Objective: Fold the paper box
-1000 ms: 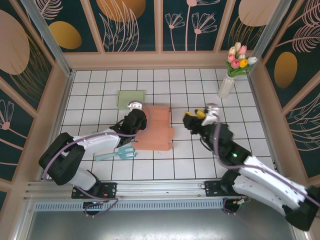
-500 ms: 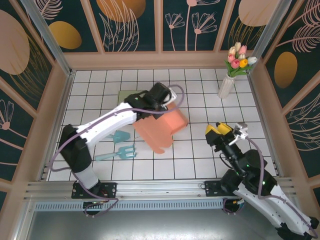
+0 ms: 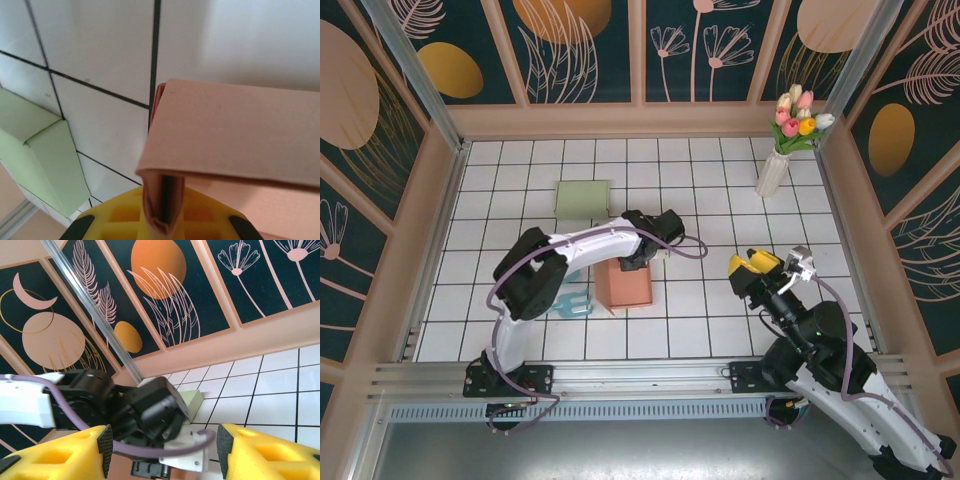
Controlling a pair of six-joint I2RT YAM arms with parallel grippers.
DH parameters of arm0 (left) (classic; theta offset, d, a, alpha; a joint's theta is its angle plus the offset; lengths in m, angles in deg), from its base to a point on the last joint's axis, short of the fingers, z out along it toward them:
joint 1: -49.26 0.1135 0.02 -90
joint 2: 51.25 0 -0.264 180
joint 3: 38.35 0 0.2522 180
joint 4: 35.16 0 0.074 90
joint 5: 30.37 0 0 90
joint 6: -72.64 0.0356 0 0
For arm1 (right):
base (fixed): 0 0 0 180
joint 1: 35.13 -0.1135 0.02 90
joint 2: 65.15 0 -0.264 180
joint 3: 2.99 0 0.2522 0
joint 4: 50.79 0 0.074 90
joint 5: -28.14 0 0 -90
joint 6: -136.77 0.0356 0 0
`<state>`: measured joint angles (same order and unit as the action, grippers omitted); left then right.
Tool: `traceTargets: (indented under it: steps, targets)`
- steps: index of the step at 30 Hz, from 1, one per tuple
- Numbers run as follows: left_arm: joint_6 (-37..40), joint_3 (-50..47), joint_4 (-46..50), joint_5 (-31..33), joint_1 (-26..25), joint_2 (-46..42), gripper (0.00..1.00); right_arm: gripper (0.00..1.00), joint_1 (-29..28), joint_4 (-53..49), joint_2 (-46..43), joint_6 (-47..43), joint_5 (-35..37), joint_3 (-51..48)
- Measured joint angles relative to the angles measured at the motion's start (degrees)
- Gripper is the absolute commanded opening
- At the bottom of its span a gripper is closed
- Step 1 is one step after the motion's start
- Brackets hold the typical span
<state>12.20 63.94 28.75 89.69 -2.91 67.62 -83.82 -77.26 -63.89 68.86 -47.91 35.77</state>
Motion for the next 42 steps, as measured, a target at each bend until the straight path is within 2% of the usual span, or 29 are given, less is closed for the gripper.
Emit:
traceTargets:
  steps: [8, 11, 20, 21, 23, 24, 30, 33, 37, 39, 42]
  targets:
    - [4.37, 6.34, -0.96, 5.03, -0.35, 7.58, 0.01, 0.59, 0.0, -0.04, 0.0, 0.83, -0.15, -0.61]
    - [5.6, 7.85, -2.19, 6.91, -0.5, 8.63, 0.14, 0.59, 0.0, -0.04, 0.0, 0.83, -0.13, -0.66]
    - [5.7, 11.08, -5.9, 11.89, -0.57, 9.11, 0.28, 0.6, 0.0, -0.04, 0.0, 0.83, 0.26, -0.74]
    - [5.73, 11.08, -6.36, 12.33, -0.57, 9.09, 0.32, 0.6, 0.0, -0.04, 0.0, 0.83, 0.57, -0.79]
    - [5.33, 11.08, -6.71, 12.81, -0.57, 9.07, 0.48, 0.6, 0.0, -0.04, 0.0, 0.81, 0.98, -0.96]
    - [5.27, 11.06, -6.88, 13.14, -0.57, 9.05, 0.51, 0.6, 0.0, -0.04, 0.0, 0.83, 1.11, -1.05]
    - [4.17, 12.79, -7.78, 14.78, -0.57, 8.94, 0.47, 0.6, 0.0, -0.22, 0.0, 0.81, 1.62, -1.29]
    - [1.03, 18.38, -7.93, 15.63, -0.57, 8.94, 0.46, 0.6, 0.0, -0.24, 0.0, 0.81, 1.62, -1.29]
    - [-8.35, 27.71, -7.21, 15.82, -0.57, 7.82, 0.45, 0.6, 0.0, -0.24, 0.0, 0.81, 1.6, -1.29]
    - [-14.47, 28.87, -6.49, 15.41, -0.57, 4.83, 0.45, 0.6, 0.0, -0.24, 0.0, 0.81, 1.57, -1.29]
    - [-24.06, 26.05, -5.53, 13.7, -0.42, -1.92, 0.53, 0.6, 0.0, -0.24, 0.0, 0.81, 1.46, -1.29]
